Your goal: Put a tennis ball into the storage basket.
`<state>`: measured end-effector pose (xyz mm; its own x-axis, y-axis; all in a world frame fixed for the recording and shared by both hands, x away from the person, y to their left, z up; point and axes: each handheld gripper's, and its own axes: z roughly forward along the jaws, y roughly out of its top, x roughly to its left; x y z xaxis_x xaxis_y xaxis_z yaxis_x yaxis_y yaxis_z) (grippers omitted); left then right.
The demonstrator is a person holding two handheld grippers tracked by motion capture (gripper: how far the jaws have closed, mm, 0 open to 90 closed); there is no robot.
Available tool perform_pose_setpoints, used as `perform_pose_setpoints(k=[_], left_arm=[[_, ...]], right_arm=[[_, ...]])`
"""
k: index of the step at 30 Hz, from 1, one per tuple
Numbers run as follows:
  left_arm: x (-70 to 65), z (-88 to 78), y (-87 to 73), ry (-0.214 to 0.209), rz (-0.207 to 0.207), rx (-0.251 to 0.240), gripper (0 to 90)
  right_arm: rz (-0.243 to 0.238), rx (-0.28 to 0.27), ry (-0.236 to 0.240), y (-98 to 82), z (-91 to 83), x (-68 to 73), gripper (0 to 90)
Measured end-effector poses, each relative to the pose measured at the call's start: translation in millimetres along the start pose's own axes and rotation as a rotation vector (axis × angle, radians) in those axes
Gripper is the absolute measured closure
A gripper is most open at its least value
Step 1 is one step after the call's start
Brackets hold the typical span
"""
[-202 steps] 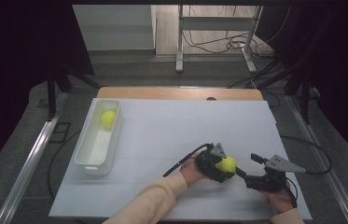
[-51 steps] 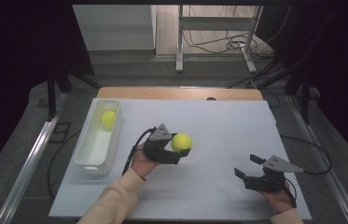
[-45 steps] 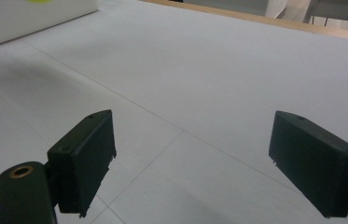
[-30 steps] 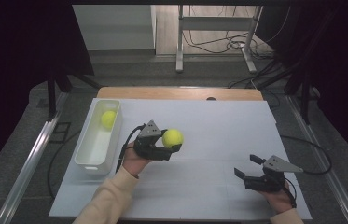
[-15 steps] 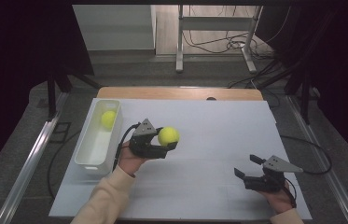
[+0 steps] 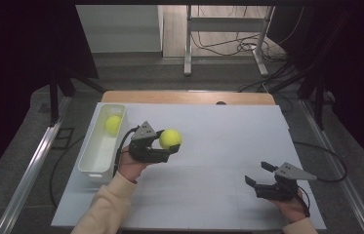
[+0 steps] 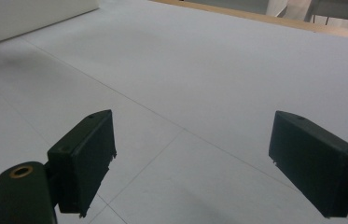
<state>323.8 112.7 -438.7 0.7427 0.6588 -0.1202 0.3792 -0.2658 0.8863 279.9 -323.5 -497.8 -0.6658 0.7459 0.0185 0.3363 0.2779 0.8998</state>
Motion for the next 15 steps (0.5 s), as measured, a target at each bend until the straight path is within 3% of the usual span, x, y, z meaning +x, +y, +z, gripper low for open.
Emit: perform_pose_setpoints(k=[15], left_arm=[[10.8,-16.1,-0.6,0.031,-0.023,-0.025,26.2]], right_arm=[[-0.001,0.0,0.0,0.0,0.1,0.2,15.0]])
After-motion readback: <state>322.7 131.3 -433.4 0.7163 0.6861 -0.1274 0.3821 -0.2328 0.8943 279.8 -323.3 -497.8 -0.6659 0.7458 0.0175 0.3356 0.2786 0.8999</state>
